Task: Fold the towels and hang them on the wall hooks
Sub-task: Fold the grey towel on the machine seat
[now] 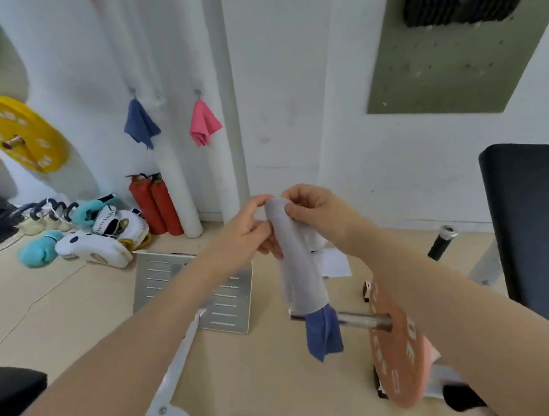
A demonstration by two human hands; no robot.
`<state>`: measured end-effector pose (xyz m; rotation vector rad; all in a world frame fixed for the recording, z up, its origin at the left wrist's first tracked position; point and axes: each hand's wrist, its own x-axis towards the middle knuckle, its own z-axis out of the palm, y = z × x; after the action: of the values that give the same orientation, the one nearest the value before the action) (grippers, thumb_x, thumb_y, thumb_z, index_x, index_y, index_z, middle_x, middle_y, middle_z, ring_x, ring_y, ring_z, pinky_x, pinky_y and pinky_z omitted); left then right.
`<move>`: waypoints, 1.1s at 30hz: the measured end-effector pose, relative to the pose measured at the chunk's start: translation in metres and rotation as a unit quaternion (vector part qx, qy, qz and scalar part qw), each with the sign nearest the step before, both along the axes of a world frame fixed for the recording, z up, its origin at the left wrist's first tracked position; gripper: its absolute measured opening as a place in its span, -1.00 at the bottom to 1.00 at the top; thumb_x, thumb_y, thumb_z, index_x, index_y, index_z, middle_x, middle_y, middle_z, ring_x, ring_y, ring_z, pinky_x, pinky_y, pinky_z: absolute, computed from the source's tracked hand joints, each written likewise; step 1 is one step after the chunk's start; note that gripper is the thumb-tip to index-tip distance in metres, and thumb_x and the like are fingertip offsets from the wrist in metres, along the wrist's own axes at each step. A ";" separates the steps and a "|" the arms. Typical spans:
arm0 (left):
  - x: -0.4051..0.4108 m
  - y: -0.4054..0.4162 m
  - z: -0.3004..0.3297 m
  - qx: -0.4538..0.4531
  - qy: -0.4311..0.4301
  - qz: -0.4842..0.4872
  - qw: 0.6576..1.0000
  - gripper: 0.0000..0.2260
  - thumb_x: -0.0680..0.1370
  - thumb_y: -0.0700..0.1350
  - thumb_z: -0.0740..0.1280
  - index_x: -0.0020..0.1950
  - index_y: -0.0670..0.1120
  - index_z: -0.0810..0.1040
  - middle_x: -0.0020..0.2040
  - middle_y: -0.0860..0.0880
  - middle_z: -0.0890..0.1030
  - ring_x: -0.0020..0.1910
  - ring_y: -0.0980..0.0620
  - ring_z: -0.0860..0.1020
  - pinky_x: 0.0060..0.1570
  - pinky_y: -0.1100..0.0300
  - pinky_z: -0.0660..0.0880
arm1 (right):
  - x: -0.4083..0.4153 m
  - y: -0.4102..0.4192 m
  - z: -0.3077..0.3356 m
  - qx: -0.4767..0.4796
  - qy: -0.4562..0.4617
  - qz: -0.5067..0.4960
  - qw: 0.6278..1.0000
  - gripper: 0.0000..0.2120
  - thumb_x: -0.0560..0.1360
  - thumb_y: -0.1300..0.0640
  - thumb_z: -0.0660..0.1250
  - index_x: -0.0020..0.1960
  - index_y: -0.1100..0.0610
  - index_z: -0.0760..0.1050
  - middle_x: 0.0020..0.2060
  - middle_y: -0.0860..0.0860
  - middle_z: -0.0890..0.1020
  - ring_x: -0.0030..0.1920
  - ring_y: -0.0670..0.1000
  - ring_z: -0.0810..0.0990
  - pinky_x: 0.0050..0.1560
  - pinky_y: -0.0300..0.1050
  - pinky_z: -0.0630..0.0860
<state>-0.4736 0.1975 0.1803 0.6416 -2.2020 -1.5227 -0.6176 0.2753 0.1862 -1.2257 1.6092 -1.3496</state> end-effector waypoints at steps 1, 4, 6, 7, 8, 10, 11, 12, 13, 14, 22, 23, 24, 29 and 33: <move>-0.006 -0.012 0.000 -0.007 0.008 0.019 1.000 -0.70 0.59 -0.32 0.10 0.24 -0.01 0.29 -0.28 -0.10 0.62 -0.33 0.08 0.62 -0.13 0.12 0.53 | -0.008 -0.015 0.001 0.001 -0.005 0.017 1.000 -0.87 0.55 0.25 0.24 -0.14 0.07 0.47 -0.25 -0.04 0.55 -0.20 -0.09 0.51 -0.13 -0.29 0.45; -0.020 -0.048 -0.001 -0.014 0.025 0.078 0.997 -0.77 0.59 -0.26 0.16 0.21 -0.03 0.33 -0.29 -0.04 0.61 -0.34 0.16 0.59 -0.27 0.36 0.45 | -0.027 -0.061 0.003 0.007 -0.007 0.051 0.999 -0.89 0.56 0.23 0.21 -0.10 0.10 0.47 -0.22 -0.02 0.57 -0.18 -0.08 0.53 -0.11 -0.28 0.47; -0.028 -0.077 -0.006 -0.015 0.037 0.116 0.992 -0.80 0.58 -0.23 0.21 0.19 -0.06 0.37 -0.25 -0.13 0.62 -0.28 0.08 0.58 -0.22 0.30 0.47 | -0.037 -0.095 0.003 0.014 0.010 0.047 0.999 -0.91 0.56 0.21 0.22 -0.08 0.11 0.48 -0.20 0.00 0.59 -0.18 -0.07 0.53 -0.10 -0.27 0.47; -0.033 -0.094 -0.009 -0.024 0.040 0.134 0.990 -0.82 0.58 -0.20 0.22 0.17 -0.07 0.38 -0.19 -0.20 0.63 -0.22 0.01 0.57 -0.14 0.19 0.48 | -0.042 -0.113 0.002 0.008 0.022 0.040 0.999 -0.91 0.55 0.21 0.23 -0.10 0.10 0.48 -0.22 -0.01 0.59 -0.20 -0.08 0.53 -0.12 -0.28 0.47; -0.039 -0.113 -0.011 -0.034 0.041 0.151 0.987 -0.84 0.58 -0.19 0.23 0.15 -0.08 0.39 -0.13 -0.25 0.62 -0.16 -0.05 0.56 -0.07 0.09 0.48 | -0.046 -0.131 0.002 -0.003 0.037 0.030 0.999 -0.89 0.54 0.21 0.24 -0.14 0.07 0.48 -0.25 -0.03 0.58 -0.23 -0.11 0.51 -0.16 -0.32 0.45; -0.054 -0.153 -0.011 -0.045 0.046 0.173 0.983 -0.89 0.58 -0.18 0.23 0.09 -0.04 0.41 -0.09 -0.23 0.61 -0.11 -0.05 0.54 -0.02 0.06 0.47 | -0.056 -0.168 0.001 -0.024 0.048 0.011 0.998 -0.85 0.54 0.23 0.23 -0.17 0.05 0.47 -0.30 -0.08 0.54 -0.29 -0.17 0.48 -0.23 -0.41 0.42; -0.061 -0.175 -0.010 -0.043 0.052 0.177 0.982 -0.90 0.58 -0.18 0.22 0.05 0.00 0.42 -0.10 -0.17 0.62 -0.11 -0.02 0.55 -0.02 0.09 0.47 | -0.061 -0.188 0.002 -0.030 0.042 0.001 0.999 -0.86 0.54 0.23 0.22 -0.15 0.06 0.47 -0.29 -0.09 0.54 -0.29 -0.19 0.48 -0.25 -0.44 0.42; -0.069 -0.197 -0.008 -0.038 0.064 0.176 0.981 -0.89 0.58 -0.18 0.22 0.01 0.04 0.42 -0.11 -0.11 0.62 -0.12 0.00 0.55 -0.03 0.10 0.48 | -0.067 -0.209 0.003 -0.033 0.033 -0.006 0.999 -0.88 0.54 0.24 0.22 -0.12 0.09 0.48 -0.28 -0.08 0.54 -0.28 -0.18 0.48 -0.26 -0.46 0.42; -0.075 -0.220 -0.005 -0.032 0.075 0.176 0.981 -0.86 0.58 -0.18 0.22 -0.01 0.08 0.42 -0.11 -0.07 0.62 -0.12 0.02 0.55 -0.03 0.11 0.49 | -0.072 -0.232 0.004 -0.034 0.026 -0.011 0.999 -0.91 0.55 0.25 0.22 -0.08 0.12 0.48 -0.26 -0.07 0.54 -0.26 -0.16 0.48 -0.25 -0.46 0.42; -0.079 -0.244 -0.002 -0.023 0.087 0.175 0.981 -0.85 0.59 -0.18 0.21 -0.02 0.09 0.42 -0.12 -0.04 0.61 -0.13 0.05 0.55 -0.04 0.16 0.50 | -0.076 -0.256 0.006 -0.034 0.024 -0.012 0.999 -0.92 0.55 0.25 0.21 -0.05 0.14 0.48 -0.24 -0.05 0.54 -0.24 -0.14 0.49 -0.22 -0.44 0.43; -0.102 -0.427 0.036 -0.017 0.149 0.179 0.972 -0.84 0.61 -0.17 0.16 0.03 0.10 0.43 -0.07 0.06 0.58 -0.08 0.20 0.54 -0.11 0.43 0.48 | -0.086 -0.441 0.048 -0.062 0.057 -0.038 0.996 -0.91 0.54 0.25 0.21 -0.08 0.17 0.49 -0.24 0.00 0.54 -0.21 -0.04 0.47 -0.13 -0.25 0.41; -0.106 -0.445 0.042 -0.021 0.150 0.178 0.972 -0.83 0.61 -0.16 0.16 0.02 0.13 0.43 -0.06 0.05 0.58 -0.06 0.18 0.55 -0.09 0.40 0.48 | -0.089 -0.458 0.051 -0.074 0.062 -0.053 0.994 -0.91 0.54 0.24 0.22 -0.07 0.15 0.49 -0.24 -0.02 0.55 -0.21 -0.06 0.48 -0.16 -0.29 0.41; -0.111 -0.461 0.046 -0.024 0.153 0.178 0.972 -0.81 0.61 -0.16 0.16 0.00 0.16 0.42 -0.06 0.05 0.59 -0.04 0.15 0.55 -0.06 0.36 0.48 | -0.093 -0.474 0.055 -0.086 0.070 -0.064 0.992 -0.91 0.54 0.23 0.22 -0.06 0.13 0.50 -0.23 -0.04 0.56 -0.21 -0.07 0.49 -0.17 -0.32 0.42; -0.141 -0.535 0.073 -0.022 0.169 0.170 0.971 -0.85 0.58 -0.14 0.22 0.01 0.13 0.45 -0.05 -0.01 0.61 -0.02 0.03 0.57 0.13 0.14 0.49 | -0.123 -0.547 0.084 -0.130 0.053 -0.069 0.988 -0.89 0.55 0.20 0.23 -0.10 0.04 0.49 -0.21 -0.05 0.60 -0.22 -0.11 0.53 -0.17 -0.35 0.48; -0.176 -0.595 0.100 -0.058 0.191 0.174 0.964 -0.87 0.58 -0.14 0.22 0.01 0.11 0.46 -0.14 0.02 0.62 -0.14 0.09 0.57 0.05 0.13 0.49 | -0.159 -0.606 0.111 -0.169 0.076 -0.068 0.980 -0.90 0.54 0.18 0.24 -0.08 0.04 0.51 -0.20 -0.06 0.61 -0.19 -0.09 0.55 -0.11 -0.27 0.50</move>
<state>-0.6498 -0.3976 0.2806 0.5999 -1.7646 -1.2098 -0.7766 -0.3312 0.2969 -1.4703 1.6372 -1.7055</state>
